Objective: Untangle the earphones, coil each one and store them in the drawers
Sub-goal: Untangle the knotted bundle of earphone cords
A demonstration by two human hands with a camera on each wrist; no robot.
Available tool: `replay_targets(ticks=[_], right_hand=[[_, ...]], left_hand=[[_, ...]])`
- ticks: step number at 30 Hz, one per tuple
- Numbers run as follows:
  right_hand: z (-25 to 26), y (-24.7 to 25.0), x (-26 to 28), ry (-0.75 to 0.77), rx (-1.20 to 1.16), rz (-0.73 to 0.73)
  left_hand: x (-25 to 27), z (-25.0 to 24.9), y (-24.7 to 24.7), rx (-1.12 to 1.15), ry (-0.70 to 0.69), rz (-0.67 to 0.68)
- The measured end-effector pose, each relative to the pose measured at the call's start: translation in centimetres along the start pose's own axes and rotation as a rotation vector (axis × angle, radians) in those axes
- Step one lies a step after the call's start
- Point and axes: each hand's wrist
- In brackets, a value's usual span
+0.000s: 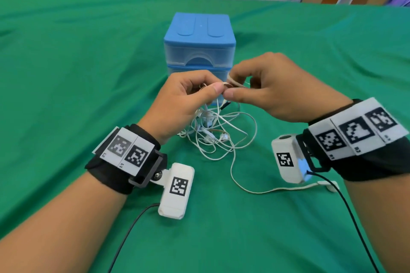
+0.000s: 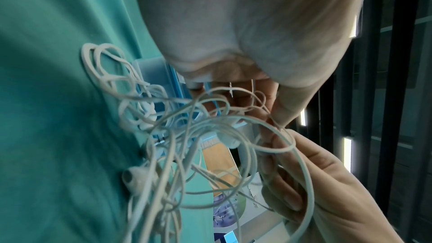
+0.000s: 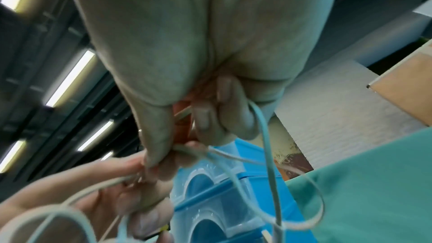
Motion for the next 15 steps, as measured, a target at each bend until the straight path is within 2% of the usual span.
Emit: replay_targets(ticks=[2,4,7,11,15], right_hand=[[-0.5,0.3,-0.2,0.024,-0.033,-0.066],[-1.2,1.1,-0.2,-0.016,-0.068,-0.181],[-3.0,2.7,0.1,-0.124,-0.093,-0.406],[-6.0,5.3,0.6,-0.318,-0.225,-0.725],[-7.4,5.8,1.3,-0.439,-0.267,-0.8]], left_hand=[[0.0,0.0,0.0,-0.002,0.015,0.011],[0.0,0.2,0.2,-0.003,0.034,0.04],[-0.1,0.4,0.3,-0.008,0.051,0.074],[-0.2,0.8,0.5,0.01,0.067,0.056],[-0.3,1.0,0.6,0.057,0.056,0.026]])
Point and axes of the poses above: each hand's wrist, its own x-axis away from the middle knuckle, its own y-axis out of the back of the hand, z = x × y, and after that the axes turned 3 degrees about -y, right-handed
